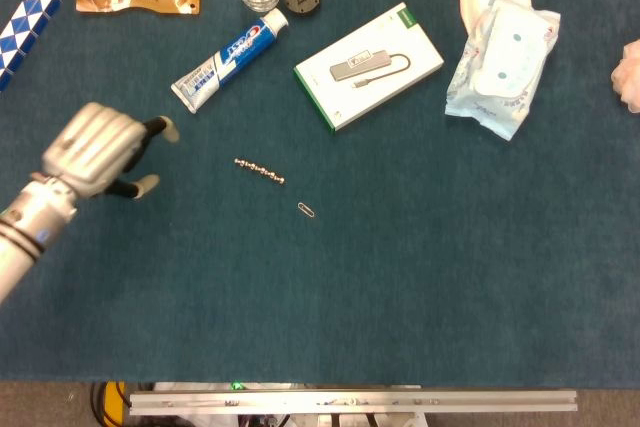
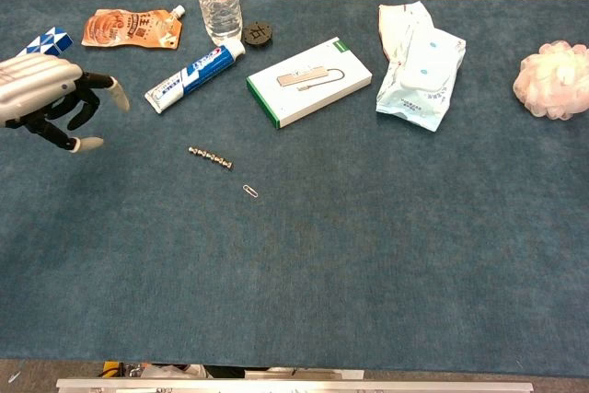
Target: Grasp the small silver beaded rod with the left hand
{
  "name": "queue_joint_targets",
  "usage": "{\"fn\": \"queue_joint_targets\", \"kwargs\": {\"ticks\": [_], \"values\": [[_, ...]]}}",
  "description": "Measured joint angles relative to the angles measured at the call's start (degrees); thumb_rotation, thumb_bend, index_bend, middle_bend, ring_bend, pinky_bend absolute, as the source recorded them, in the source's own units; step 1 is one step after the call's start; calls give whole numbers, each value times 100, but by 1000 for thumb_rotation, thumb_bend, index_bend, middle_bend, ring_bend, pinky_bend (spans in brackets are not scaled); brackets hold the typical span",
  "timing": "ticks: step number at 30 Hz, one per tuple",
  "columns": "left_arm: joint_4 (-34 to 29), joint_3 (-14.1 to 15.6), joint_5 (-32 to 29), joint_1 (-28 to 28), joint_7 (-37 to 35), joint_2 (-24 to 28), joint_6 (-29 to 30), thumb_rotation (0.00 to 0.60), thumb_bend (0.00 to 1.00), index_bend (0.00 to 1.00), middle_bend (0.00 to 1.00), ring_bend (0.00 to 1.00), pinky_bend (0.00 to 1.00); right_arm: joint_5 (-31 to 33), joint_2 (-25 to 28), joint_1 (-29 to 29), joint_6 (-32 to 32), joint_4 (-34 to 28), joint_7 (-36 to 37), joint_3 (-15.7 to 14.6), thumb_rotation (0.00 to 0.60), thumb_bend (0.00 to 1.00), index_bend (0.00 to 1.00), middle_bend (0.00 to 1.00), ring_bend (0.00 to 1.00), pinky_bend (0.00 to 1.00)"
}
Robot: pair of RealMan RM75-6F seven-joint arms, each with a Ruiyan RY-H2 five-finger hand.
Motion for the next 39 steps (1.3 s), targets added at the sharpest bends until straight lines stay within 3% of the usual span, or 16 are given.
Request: {"fn": "queue_joint_targets", "kwargs": {"ticks": [14,28,39], "values": [[612,-41,-472,-672,374,-906,-823,600,267,482,998,1000,1000,81,-63,61,-154,-8,-25,-37,600,248,50,366,419,406],[972,-209,-1206,-1138,925,-1539,-1363,600,270,474,1000,1000,1000,187,-65,2,-125,90,99,-56,600,248,50,366,420,406],[1007,-194,-1764,-1208,1515,-1751,-1432,600,270,470,1000,1000,1000,218,-69,-22,-151,277,349,-68,600,248,50,366,420,406]]}}
